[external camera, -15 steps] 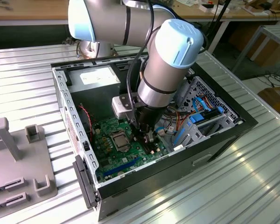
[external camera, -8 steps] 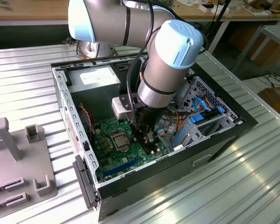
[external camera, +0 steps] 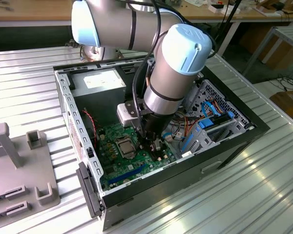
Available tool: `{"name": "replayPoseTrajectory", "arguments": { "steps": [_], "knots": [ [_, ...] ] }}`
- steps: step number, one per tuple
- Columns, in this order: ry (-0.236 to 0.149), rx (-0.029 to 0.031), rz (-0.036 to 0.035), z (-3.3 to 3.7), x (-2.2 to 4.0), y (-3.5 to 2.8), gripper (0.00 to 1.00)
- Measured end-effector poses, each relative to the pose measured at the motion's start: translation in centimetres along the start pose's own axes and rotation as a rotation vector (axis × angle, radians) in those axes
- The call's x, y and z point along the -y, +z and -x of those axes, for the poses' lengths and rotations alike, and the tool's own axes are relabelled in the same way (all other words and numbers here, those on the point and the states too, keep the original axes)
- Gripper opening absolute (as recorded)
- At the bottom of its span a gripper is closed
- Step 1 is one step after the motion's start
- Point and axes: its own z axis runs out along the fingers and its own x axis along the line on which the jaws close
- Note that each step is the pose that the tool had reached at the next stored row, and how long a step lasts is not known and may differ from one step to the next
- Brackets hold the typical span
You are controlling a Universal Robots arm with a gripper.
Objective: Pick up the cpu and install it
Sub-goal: 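Install the first cpu locking lever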
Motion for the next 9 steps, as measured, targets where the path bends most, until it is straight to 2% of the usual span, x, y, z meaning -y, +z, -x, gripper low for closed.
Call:
{"name": "replayPoseTrajectory", "arguments": {
  "steps": [9],
  "knots": [
    [-0.005, -0.0005, -0.0001, 0.00, 0.24, 0.02, 0.11]
  ]
}}
